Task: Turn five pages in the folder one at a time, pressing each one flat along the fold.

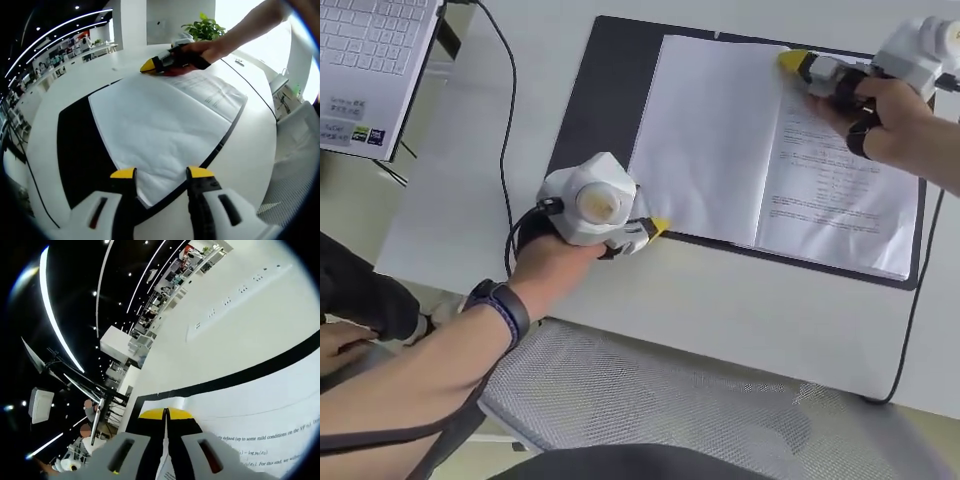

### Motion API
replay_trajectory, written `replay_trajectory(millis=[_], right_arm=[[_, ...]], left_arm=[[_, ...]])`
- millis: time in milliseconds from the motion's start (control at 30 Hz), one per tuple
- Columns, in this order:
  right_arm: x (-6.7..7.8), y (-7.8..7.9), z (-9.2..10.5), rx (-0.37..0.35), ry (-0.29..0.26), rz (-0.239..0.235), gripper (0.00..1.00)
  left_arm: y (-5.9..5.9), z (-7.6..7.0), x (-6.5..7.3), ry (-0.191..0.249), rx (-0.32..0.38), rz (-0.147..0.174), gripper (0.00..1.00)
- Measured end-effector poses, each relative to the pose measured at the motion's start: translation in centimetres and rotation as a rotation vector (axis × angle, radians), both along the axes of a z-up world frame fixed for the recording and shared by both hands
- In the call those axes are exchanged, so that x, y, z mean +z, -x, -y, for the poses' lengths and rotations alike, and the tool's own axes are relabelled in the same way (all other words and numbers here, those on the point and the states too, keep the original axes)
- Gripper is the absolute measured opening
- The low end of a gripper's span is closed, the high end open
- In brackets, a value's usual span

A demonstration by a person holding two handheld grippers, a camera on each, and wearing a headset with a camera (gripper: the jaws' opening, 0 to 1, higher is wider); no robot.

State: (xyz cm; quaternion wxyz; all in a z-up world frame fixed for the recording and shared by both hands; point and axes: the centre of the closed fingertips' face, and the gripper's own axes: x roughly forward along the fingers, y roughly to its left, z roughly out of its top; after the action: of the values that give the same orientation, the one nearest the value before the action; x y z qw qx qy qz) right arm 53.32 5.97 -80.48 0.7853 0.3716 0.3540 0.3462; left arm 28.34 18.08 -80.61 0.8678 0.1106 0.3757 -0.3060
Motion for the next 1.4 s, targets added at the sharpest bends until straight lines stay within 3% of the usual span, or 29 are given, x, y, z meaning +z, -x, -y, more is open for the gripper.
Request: replay_trajectory(millis=[333, 533, 633, 1033, 1300, 1367, 1400], right_arm=[[0.0, -2.0, -0.1, -0.042, 0.02, -0.009, 0.0], [0.2, -1.9, -0.1, -0.044, 0.03, -0.007, 0.0], [0.1, -0.5, -0.7, -0.01, 0.04, 0.006, 0.0], [0.4, 5.3, -1.1, 0.091, -0.03, 0.009, 0.0], [1.2, 10.1, -1.5, 0.174, -0.018, 0.032, 0.0], [1.0, 9.9, -1.4, 0.203, -0.015, 0.037, 0.0], [1.3, 10.6, -1.5, 0.211, -0.016, 0.039, 0.0]], left_arm=[[-0.1, 0.0, -0.1, 0.003, 0.001, 0.001, 0.38], [-0.1, 0.1, -0.1, 0.003, 0.003, 0.003, 0.38], [-0.2, 0.0, -0.2, 0.006, 0.004, 0.003, 0.38], [-0.3, -0.2, -0.4, 0.017, 0.016, 0.005, 0.38], [-0.1, -0.1, -0.3, 0.018, 0.012, 0.002, 0.37], [-0.1, -0.1, -0.3, 0.017, 0.013, 0.004, 0.37], [-0.1, -0.1, -0.3, 0.017, 0.013, 0.004, 0.37]])
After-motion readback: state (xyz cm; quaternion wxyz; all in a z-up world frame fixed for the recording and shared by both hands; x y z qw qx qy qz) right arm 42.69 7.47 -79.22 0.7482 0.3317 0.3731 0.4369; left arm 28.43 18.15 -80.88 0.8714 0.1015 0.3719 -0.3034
